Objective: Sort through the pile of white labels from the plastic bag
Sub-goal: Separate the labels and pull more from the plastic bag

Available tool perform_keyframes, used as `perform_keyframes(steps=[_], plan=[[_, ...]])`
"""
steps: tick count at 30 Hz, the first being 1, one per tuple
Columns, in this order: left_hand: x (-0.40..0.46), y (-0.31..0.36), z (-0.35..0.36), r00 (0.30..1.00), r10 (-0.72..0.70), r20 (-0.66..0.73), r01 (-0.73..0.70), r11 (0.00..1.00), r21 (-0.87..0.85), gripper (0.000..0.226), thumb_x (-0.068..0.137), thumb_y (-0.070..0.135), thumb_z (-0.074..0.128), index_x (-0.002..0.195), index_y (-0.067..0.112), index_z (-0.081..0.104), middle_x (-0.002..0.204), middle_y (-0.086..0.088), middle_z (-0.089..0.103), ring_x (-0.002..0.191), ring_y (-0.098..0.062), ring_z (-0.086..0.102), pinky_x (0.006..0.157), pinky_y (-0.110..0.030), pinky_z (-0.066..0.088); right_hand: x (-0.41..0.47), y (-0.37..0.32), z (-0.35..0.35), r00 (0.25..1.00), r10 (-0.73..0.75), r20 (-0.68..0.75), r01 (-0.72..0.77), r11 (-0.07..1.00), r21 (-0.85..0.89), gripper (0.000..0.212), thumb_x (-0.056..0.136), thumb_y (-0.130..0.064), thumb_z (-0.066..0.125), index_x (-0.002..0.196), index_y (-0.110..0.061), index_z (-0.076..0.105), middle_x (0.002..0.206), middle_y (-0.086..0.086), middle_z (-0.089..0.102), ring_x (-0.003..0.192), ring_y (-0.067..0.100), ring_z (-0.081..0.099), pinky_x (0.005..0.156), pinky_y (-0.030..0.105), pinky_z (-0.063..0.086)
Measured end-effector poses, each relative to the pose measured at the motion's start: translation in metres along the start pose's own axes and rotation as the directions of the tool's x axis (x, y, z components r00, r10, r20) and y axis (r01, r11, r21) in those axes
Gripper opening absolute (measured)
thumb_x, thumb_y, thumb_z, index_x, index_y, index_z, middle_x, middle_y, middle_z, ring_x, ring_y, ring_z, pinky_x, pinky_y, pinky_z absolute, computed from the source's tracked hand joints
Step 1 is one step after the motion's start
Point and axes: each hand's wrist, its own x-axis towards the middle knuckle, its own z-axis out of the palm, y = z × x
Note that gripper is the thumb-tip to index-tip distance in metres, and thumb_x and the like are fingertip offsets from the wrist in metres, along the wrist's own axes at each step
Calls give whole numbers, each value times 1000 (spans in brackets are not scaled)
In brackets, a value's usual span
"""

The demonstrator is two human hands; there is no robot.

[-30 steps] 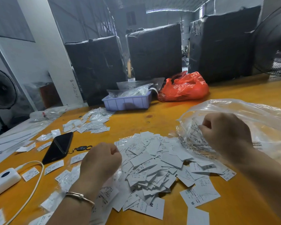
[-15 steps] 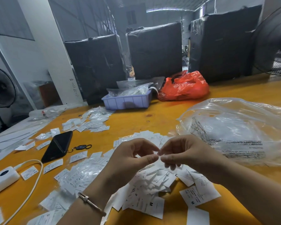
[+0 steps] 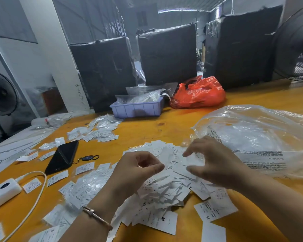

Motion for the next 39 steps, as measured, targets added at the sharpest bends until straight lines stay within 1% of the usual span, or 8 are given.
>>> perform_keyframes(steps=[4, 11, 19, 21, 24, 28, 31, 39], plan=[[0, -2, -1, 999, -32, -36, 30, 998, -58, 9, 78, 17, 81, 72, 16, 75, 72, -5, 71, 64, -4, 61, 62, -14, 49, 0, 2, 3, 985, -22, 169, 57, 977, -206, 30, 76, -41, 65, 104, -30, 68, 104, -18, 54, 100, 5, 39, 87, 26, 34], [0, 1, 1, 999, -45, 8, 46, 982, -184, 6, 86, -4, 68, 88, 1, 68, 76, -10, 74, 66, -12, 67, 61, -15, 50, 0, 4, 6, 986, -53, 159, 94, 960, -263, 29, 78, -47, 63, 94, -25, 71, 99, -16, 60, 96, 5, 44, 81, 24, 32], [-1, 1, 1, 999, -39, 18, 42, 974, -225, 14, 80, -10, 69, 78, 3, 62, 81, -12, 76, 75, -18, 72, 65, -16, 52, 2, 5, 7, 997, -73, 25, 77, 974, -213, 22, 84, -39, 62, 72, -22, 69, 86, -11, 65, 85, 7, 50, 86, 31, 42], [0, 0, 2, 999, -38, 16, 40, 969, -243, 14, 78, -9, 73, 84, 2, 68, 81, -14, 75, 74, -20, 72, 67, -18, 54, 1, 3, 5, 994, -68, -83, 58, 991, -120, 15, 81, -31, 68, 70, -22, 68, 83, -9, 66, 80, 8, 54, 79, 33, 48], [0, 0, 3, 999, -35, 8, 36, 974, -225, 14, 78, -1, 77, 88, 9, 75, 80, -11, 76, 71, -19, 72, 67, -17, 53, 2, -1, -2, 976, 113, -188, -58, 959, 277, 8, 75, -17, 71, 69, -13, 68, 73, 2, 69, 68, 20, 62, 65, 39, 53], [1, -1, 3, 1000, -15, -21, 10, 976, -216, 5, 84, 8, 72, 82, 10, 77, 75, -10, 75, 66, -16, 69, 63, -19, 53, 4, -3, -11, 951, 309, 20, -208, 591, 779, 3, 79, 1, 65, 81, 0, 65, 75, 9, 74, 63, 15, 66, 65, 33, 43], [1, -1, 3, 999, -6, -32, -1, 978, -210, 7, 85, 14, 71, 82, 9, 77, 75, -8, 76, 67, -17, 70, 64, -21, 53, 5, -5, -12, 950, 296, 96, -234, 476, 848, 7, 78, 1, 65, 84, -3, 63, 79, 14, 74, 65, 17, 66, 69, 35, 40], [0, 0, 2, 1000, 15, -7, -16, 961, -275, 19, 68, 21, 78, 81, 8, 77, 76, -13, 76, 67, -19, 71, 62, -20, 54, 2, -12, -15, 967, 255, 16, -135, 458, 879, 14, 75, 3, 69, 79, -10, 70, 73, 11, 71, 64, 16, 58, 70, 32, 41]])
